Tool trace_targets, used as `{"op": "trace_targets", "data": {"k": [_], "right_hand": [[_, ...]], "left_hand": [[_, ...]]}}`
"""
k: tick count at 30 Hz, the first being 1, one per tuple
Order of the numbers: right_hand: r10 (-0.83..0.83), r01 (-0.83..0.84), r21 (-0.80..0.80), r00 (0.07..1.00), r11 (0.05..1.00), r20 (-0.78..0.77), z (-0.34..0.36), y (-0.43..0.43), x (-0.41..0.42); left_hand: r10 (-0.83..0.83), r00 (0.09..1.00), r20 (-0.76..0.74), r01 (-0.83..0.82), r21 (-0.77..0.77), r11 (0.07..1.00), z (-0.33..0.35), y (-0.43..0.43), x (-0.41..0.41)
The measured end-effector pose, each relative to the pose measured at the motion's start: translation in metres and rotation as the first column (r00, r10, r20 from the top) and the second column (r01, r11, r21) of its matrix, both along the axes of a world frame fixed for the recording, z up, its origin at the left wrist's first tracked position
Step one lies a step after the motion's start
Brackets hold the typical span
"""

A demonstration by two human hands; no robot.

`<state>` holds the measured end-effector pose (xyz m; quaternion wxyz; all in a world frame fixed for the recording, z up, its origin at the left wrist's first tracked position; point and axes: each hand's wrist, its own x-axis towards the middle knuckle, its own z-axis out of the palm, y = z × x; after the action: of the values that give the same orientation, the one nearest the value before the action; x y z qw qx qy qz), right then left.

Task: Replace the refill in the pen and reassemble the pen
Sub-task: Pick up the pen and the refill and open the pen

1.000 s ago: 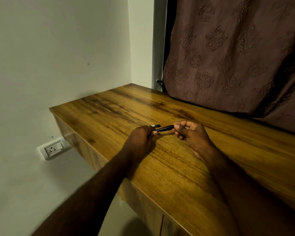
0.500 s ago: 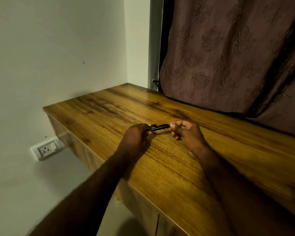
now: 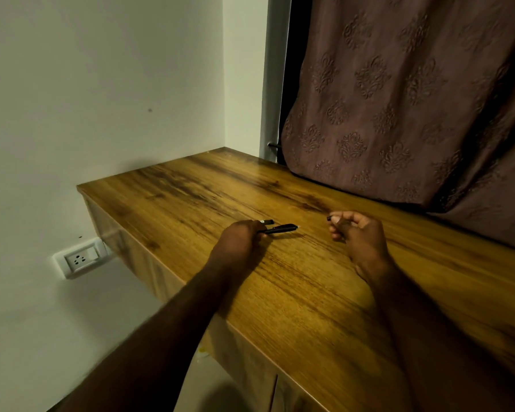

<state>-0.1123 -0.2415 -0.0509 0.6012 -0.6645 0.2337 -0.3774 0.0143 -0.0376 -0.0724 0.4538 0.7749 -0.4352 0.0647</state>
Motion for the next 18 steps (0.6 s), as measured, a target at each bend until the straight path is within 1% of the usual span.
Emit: {"op": "trace_targets", "data": {"k": [1, 4, 5, 7, 11, 18], "right_hand": [[0.001, -0.008, -0.088, 0.997, 0.996, -0.079, -0.0034, 0.0004, 0.0004], [-0.054, -0.040, -0.352, 0.966, 0.935, -0.253, -0.0083, 0.0064, 0.0060], [-0.079, -0.052, -0.416, 0.953, 0.908, -0.291, -0.0084, 0.0069, 0.0074], [-0.111, -0.084, -0.493, 0.929, 0.866, -0.353, -0.0088, 0.0071, 0.0090], [-0.142, -0.104, -0.519, 0.900, 0.848, -0.412, -0.0104, 0.0078, 0.0090], [-0.135, -0.125, -0.533, 0.896, 0.837, -0.422, -0.0115, 0.0065, 0.0089]], "left_hand": [[-0.009, 0.997, 0.071, 0.006, 0.037, 0.999, 0.0007, 0.0009, 0.0002], [-0.046, 0.986, 0.163, 0.045, 0.006, 0.999, 0.0023, 0.0009, 0.0007], [-0.058, 0.976, 0.208, 0.057, 0.011, 0.998, 0.0034, 0.0006, 0.0004], [-0.071, 0.957, 0.280, 0.068, 0.022, 0.997, 0.0010, 0.0006, 0.0042], [-0.074, 0.953, 0.293, 0.074, 0.013, 0.997, 0.0007, 0.0013, 0.0039], [-0.084, 0.946, 0.313, 0.069, 0.058, 0.996, -0.0021, -0.0017, 0.0056]]}}
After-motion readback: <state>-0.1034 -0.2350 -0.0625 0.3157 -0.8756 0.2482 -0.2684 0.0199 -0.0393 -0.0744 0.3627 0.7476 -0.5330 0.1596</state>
